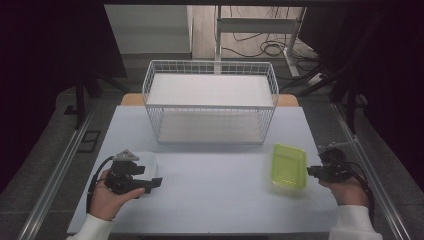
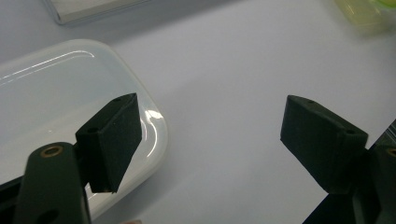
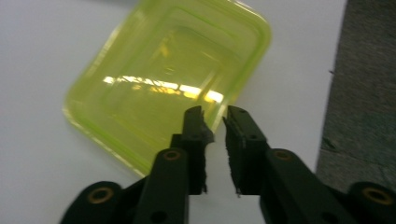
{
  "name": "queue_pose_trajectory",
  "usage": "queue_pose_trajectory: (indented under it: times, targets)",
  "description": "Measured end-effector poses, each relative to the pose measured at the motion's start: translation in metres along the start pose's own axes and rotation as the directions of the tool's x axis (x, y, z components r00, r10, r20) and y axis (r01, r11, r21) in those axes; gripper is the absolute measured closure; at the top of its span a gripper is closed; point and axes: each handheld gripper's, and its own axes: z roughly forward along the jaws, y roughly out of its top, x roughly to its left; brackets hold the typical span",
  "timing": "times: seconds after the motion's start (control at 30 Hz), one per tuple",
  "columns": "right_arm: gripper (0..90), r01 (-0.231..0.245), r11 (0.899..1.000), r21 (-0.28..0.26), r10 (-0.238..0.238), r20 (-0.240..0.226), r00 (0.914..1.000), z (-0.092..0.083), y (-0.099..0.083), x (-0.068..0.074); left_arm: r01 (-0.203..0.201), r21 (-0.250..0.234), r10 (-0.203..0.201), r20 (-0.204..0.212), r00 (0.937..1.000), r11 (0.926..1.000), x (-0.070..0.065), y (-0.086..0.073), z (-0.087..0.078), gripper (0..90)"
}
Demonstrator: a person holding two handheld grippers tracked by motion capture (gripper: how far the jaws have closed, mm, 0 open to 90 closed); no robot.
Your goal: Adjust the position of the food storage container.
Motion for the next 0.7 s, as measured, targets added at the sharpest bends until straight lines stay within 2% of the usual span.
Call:
queue_pose_trajectory:
  times: [0.13, 0.33, 0.4, 0.5, 0.7]
  targets:
    - [88.4, -0.002, 1.0, 0.02, 0.002, 0.006, 1.0, 0.004, -0.003, -0.006, 0.002, 0.0, -0.002, -0.001, 1.0, 1.0, -0.001, -0.001, 0.0, 20.1]
    - [89.0, -0.004, 0.997, 0.072, 0.002, 0.031, 0.9995, 0.012, -0.01, -0.013, -0.001, 0.005, 0.001, -0.001, 1.0, 1.0, 0.0, -0.001, 0.001, 20.3]
    - [89.0, -0.005, 0.996, 0.085, 0.003, 0.026, 0.9997, 0.015, -0.012, -0.014, -0.005, 0.006, 0.005, 0.0, 1.0, 1.0, 0.0, -0.001, 0.002, 20.3]
    - [89.0, -0.005, 0.995, 0.1, 0.003, 0.02, 0.9998, 0.019, -0.014, -0.013, -0.006, 0.008, 0.006, 0.004, 1.0, 1.0, -0.001, 0.0, 0.003, 20.2]
    - [89.0, 0.027, 0.99, 0.14, -0.029, 0.014, 0.9995, 0.029, -0.015, -0.007, -0.01, 0.014, 0.01, 0.003, 0.9999, 0.9999, -0.002, -0.001, 0.004, 20.1]
